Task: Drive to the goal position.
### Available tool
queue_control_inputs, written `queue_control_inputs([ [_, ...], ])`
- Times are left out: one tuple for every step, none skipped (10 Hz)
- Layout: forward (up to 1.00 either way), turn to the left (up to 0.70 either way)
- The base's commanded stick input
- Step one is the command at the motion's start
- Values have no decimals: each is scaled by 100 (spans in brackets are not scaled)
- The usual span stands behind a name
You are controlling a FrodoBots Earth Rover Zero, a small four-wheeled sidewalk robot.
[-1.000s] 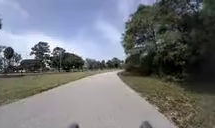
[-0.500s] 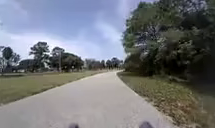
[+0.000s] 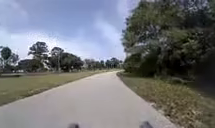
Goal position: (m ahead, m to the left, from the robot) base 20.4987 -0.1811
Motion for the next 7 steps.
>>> queue_control_inputs([
  [70, 0],
  [70, 0],
  [70, 0],
  [70, 0],
  [70, 0],
  [70, 0],
  [70, 0],
])
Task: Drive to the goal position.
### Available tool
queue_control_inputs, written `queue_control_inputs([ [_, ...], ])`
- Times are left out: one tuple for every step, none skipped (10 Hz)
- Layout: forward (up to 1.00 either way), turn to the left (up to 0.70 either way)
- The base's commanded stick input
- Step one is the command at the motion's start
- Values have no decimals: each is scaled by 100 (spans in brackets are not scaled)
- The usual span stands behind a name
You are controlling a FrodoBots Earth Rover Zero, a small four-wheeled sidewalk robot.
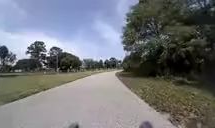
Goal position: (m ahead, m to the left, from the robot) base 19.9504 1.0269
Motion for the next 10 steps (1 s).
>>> queue_control_inputs([
  [70, 0],
  [70, 0],
  [70, 0],
  [70, 2],
  [70, 10],
  [70, 14],
  [70, 14],
  [70, 14],
  [70, 14],
  [70, 14],
])
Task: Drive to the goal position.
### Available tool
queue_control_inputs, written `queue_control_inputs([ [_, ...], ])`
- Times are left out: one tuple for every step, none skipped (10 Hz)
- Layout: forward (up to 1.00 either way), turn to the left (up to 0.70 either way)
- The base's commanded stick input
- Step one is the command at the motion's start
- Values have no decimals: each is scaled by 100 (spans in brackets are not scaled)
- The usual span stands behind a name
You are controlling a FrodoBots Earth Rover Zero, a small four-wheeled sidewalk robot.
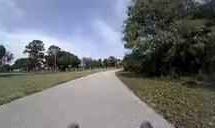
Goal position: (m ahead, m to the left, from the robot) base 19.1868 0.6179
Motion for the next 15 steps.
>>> queue_control_inputs([
  [70, 14],
  [70, 14],
  [70, 3],
  [70, 0],
  [70, 0],
  [70, 0],
  [70, 0],
  [70, 0],
  [70, 0],
  [70, 0],
  [70, 0],
  [70, 0],
  [70, 0],
  [70, 0],
  [70, 0],
])
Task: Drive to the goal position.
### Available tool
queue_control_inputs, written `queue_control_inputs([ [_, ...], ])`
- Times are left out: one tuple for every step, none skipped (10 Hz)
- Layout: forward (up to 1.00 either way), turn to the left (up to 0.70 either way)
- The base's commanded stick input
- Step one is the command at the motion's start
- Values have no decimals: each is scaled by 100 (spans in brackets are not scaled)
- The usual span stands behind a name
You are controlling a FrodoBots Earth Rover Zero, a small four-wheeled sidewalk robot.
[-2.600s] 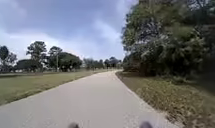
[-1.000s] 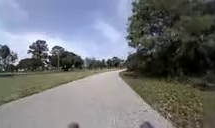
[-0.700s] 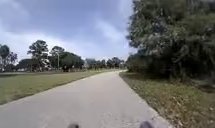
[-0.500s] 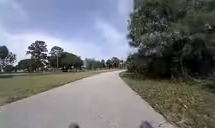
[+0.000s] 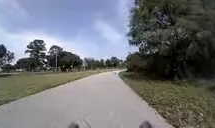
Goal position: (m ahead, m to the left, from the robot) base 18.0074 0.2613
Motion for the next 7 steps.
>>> queue_control_inputs([
  [70, 0],
  [70, 0],
  [70, 0],
  [70, 0],
  [70, 0],
  [70, 0],
  [70, 0],
])
